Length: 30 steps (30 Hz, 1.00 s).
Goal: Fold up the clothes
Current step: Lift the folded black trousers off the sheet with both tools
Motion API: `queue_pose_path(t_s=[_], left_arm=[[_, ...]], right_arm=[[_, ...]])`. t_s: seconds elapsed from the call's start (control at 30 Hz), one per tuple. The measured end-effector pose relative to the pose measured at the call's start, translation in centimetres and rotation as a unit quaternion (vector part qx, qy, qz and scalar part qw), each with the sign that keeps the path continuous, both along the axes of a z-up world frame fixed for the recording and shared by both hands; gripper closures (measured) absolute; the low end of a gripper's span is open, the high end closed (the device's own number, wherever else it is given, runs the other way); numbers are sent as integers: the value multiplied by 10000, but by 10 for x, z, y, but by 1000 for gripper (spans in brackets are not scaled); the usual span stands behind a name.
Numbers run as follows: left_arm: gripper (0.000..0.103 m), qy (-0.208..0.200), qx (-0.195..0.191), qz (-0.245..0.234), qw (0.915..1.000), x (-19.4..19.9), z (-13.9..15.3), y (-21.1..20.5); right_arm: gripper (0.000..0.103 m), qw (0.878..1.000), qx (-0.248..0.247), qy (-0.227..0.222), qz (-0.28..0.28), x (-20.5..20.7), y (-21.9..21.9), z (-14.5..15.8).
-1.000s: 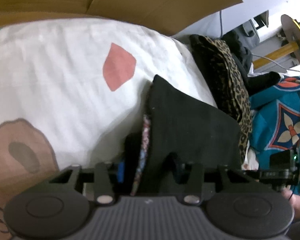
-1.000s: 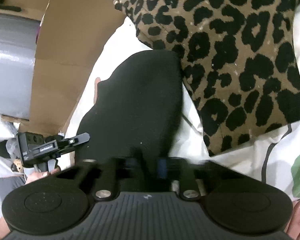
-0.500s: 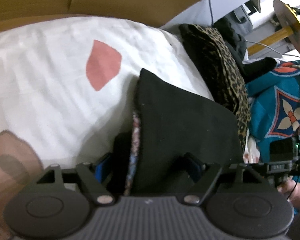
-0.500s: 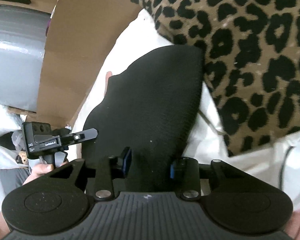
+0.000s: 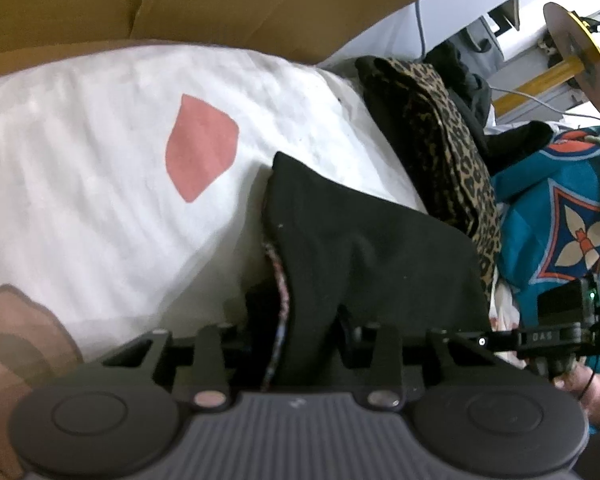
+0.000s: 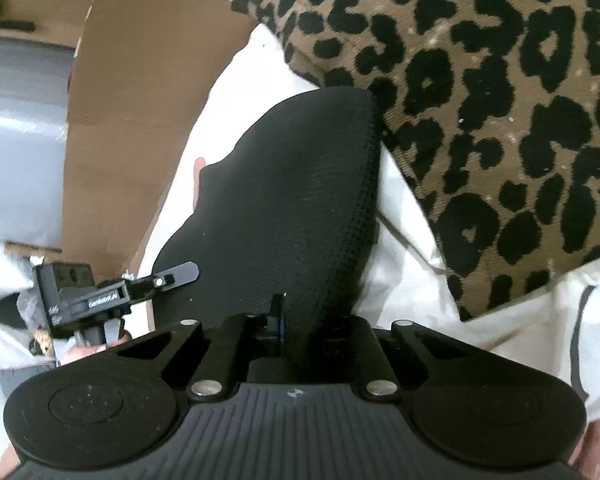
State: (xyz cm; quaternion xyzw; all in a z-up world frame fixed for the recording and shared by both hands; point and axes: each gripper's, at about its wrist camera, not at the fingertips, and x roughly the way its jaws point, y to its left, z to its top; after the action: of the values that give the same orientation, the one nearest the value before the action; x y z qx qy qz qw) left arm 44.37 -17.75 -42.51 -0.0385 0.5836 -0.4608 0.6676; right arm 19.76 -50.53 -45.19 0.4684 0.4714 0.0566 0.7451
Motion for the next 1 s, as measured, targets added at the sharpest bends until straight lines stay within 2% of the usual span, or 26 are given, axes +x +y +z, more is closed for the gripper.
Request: queue_pose_path(t_s=[0.17,0.3,0.47,0.53,0.63,0.8,1.0], left_arm=[[65,40,18,93,9999,0,2,3],[48,161,151,78,9997,3,-5,-4],[44,272,94,69,9996,6,-10,-10],[54,267,87,70,9996,7,-10,-11],[64,223,75,106,9997,6,-5,-9],[68,3,1,201,9998,-3,8,-4],[70,-235,-222,431,9985,-15,32,7]], right_arm=[[95,9999,-21,99,27,1,4,5],[94,9997,-1,255,-25,0,-2,-6],[90,9995,-63,311,6,1,0,-10],[90,9995,-104,298,28,0,3,-9],[95,9996,-199,210,61,-3,5,-4],[96,9994,-314,40,158,-3,1,14],[96,9961,-752,-108,444,0,5,41]])
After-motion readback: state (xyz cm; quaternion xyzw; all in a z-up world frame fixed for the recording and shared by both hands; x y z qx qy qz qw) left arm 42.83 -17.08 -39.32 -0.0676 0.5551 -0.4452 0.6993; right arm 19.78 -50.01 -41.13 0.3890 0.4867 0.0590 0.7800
